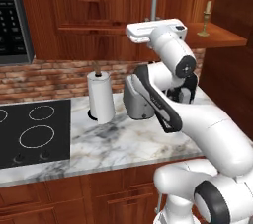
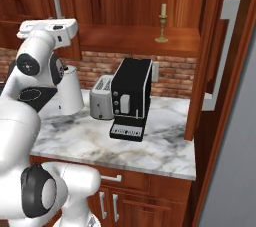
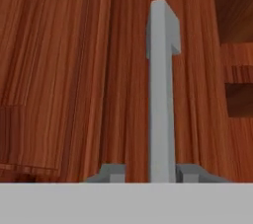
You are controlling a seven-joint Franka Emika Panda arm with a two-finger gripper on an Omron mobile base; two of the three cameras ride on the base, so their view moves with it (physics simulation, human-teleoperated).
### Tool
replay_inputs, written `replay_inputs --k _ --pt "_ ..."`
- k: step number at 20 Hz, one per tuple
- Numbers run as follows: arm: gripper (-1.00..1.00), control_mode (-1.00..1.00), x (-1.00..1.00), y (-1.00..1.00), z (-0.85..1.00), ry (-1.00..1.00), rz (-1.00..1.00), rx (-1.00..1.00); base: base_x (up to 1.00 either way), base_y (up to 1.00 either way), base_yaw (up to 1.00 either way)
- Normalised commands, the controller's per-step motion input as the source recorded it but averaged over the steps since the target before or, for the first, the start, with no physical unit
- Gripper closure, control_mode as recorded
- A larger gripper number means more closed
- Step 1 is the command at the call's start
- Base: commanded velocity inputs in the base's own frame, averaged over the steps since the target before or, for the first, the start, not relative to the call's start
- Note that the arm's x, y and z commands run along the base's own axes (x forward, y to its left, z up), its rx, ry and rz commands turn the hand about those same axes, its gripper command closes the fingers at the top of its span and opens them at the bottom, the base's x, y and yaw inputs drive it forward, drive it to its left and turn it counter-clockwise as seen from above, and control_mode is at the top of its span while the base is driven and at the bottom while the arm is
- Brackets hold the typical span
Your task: Get the candle and the beer from the cabinet and move them to the dining counter.
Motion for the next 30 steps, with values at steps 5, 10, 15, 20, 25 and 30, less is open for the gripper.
replay_inputs --k 5,10,15,20,25,30 --pt "1.00 -1.00 -0.59 0.72 0.09 0.01 0.08 0.00 0.00 0.00 0.00" --pt "1.00 -1.00 -0.63 0.85 0.05 0.04 0.08 -0.02 0.00 0.00 0.00" --pt "1.00 -1.00 -0.73 0.78 0.04 0.04 0.06 0.00 0.00 0.00 0.00" --pt "1.00 -1.00 -0.77 0.74 0.02 0.01 0.04 0.00 0.00 0.00 0.00" --pt "-1.00 -1.00 -0.83 0.74 -0.01 0.00 0.00 -0.03 0.00 0.00 0.00" --pt "-1.00 -1.00 -0.96 0.42 -0.10 -0.03 0.01 -0.05 0.00 0.00 0.00"
